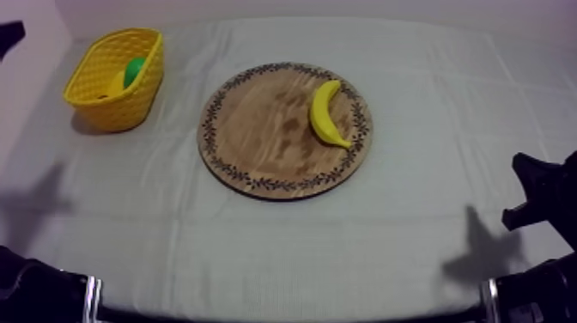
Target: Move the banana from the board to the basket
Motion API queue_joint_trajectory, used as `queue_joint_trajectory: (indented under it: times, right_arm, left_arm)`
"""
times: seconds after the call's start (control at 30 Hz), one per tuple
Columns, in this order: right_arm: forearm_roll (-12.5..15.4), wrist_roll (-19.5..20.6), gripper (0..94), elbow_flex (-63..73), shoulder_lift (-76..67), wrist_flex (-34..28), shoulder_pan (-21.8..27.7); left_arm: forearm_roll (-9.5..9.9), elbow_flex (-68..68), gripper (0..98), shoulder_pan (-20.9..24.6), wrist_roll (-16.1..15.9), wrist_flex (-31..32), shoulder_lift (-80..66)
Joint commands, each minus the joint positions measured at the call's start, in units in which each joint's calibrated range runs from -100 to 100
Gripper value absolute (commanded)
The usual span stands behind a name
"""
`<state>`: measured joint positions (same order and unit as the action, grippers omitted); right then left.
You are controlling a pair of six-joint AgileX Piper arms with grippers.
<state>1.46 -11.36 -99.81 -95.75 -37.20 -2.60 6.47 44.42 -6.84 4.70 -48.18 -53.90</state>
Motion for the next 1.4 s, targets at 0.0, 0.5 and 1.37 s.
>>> queue_joint_trajectory:
  times: [0.0, 0.5, 1.37]
  right_arm:
    - [0.0, 0.0, 0.3, 0.0, 0.0, 0.0, 0.0]
    - [0.0, 0.0, 0.3, 0.0, 0.0, 0.0, 0.0]
    - [0.0, 0.0, 0.3, 0.0, 0.0, 0.0, 0.0]
  left_arm:
    - [0.04, -13.2, 0.0, -0.5, 0.7, -2.0, 8.1]
    - [1.28, -46.3, 0.0, -7.2, 3.1, -9.7, 34.6]
    - [7.14, -68.4, 0.0, -26.9, 13.4, -19.1, 64.8]
